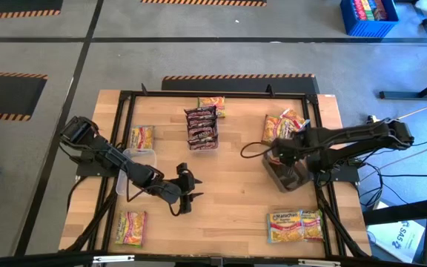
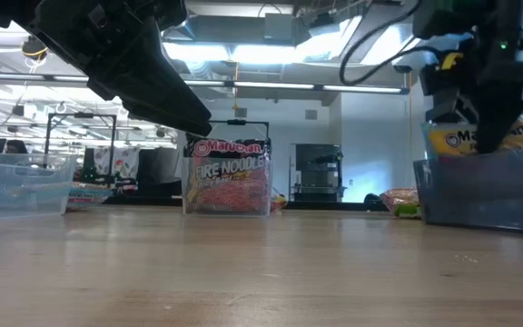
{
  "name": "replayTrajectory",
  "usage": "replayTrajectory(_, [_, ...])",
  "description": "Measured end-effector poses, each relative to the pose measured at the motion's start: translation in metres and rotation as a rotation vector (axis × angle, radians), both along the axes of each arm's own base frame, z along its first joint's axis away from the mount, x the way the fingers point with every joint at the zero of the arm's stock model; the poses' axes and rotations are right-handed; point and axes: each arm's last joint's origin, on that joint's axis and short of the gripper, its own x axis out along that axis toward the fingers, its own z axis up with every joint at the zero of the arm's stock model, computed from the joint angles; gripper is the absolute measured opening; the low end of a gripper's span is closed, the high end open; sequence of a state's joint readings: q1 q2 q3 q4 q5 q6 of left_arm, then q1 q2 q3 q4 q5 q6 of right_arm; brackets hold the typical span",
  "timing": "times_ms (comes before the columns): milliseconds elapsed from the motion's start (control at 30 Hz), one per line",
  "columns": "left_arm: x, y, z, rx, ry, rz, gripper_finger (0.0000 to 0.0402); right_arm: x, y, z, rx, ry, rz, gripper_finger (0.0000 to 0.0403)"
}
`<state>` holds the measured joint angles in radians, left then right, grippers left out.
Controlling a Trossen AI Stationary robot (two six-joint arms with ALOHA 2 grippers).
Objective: Sort Maruchan noodles
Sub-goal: Put the blue noodle pack into the black bin
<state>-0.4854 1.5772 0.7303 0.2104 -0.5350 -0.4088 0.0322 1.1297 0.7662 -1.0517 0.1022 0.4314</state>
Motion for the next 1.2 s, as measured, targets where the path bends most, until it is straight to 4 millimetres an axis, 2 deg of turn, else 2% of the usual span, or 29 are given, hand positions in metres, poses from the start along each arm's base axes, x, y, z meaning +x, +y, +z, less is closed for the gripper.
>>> replayTrajectory(167, [0.000,0.000,0.000,0.000,0.000,0.000,0.0195,-0.002,-0.002,-0.011,0.007,0.001,-0.015,0.0101])
replayTrajectory(367, [0.000,0.000,0.000,-0.001,-0.002,0.000,0.0196,-0.003,-0.005,-0.012,0.031,0.004,-0.111,0.0101])
replayTrajectory(700, [0.003,-0.001,-0.012,0.014,0.029,0.000,0.0196,-0.006,0.000,-0.012,0.212,0.041,-0.266,0.0101])
replayTrajectory(933, [0.005,-0.002,-0.015,0.007,0.024,0.001,0.0196,-0.005,0.003,-0.012,0.310,0.045,-0.239,0.0101])
replayTrajectory(1200, [0.016,0.008,-0.018,-0.006,-0.003,0.041,0.0196,0.012,0.002,-0.009,0.315,-0.133,-0.190,0.0101])
